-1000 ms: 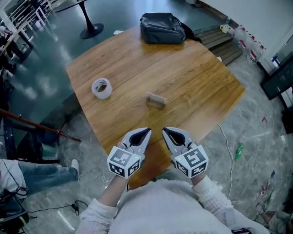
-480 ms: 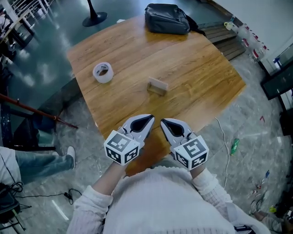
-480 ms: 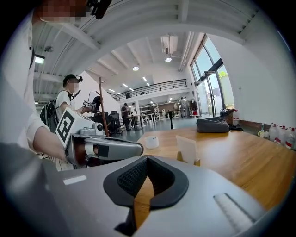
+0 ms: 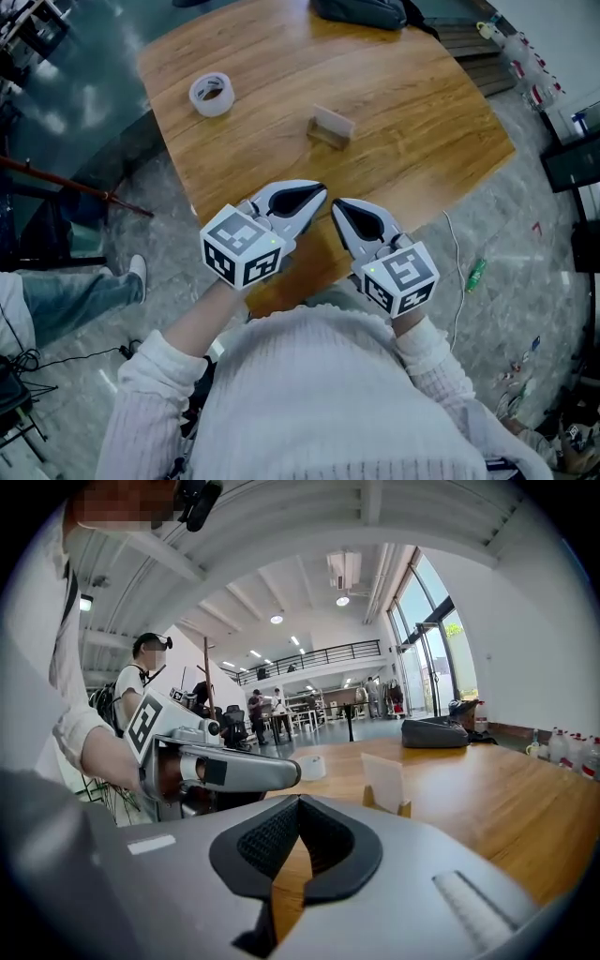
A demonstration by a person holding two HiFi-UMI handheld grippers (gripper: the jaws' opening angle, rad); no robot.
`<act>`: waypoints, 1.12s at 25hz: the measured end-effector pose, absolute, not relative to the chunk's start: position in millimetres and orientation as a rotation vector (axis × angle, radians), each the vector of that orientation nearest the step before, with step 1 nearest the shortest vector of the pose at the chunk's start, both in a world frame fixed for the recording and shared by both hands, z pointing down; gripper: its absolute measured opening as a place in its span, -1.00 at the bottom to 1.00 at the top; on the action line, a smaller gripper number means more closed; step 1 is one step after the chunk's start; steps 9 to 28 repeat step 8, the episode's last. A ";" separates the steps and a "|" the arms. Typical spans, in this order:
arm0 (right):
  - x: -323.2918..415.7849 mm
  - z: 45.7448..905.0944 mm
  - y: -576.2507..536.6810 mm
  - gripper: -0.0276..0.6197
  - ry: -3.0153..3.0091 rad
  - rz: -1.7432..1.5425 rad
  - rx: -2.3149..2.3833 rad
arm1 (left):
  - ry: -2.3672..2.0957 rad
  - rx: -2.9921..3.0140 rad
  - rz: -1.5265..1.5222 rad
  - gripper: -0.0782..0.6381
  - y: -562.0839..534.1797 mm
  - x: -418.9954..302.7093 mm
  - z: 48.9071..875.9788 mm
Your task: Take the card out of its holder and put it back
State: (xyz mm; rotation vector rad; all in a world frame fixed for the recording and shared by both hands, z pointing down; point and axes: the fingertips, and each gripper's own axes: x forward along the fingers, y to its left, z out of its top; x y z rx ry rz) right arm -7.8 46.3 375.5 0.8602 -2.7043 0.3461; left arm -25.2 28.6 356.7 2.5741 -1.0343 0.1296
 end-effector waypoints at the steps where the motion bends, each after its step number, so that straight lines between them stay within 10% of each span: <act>1: -7.1 375.3 44.9 -0.91 -2.703 0.342 0.863 | -1.030 2.575 0.132 -0.76 27.6 -25.6 355.9; 28: -6.2 375.6 32.2 -0.91 -2.699 0.303 0.864 | -1.023 2.587 0.150 -0.76 18.6 -28.5 354.8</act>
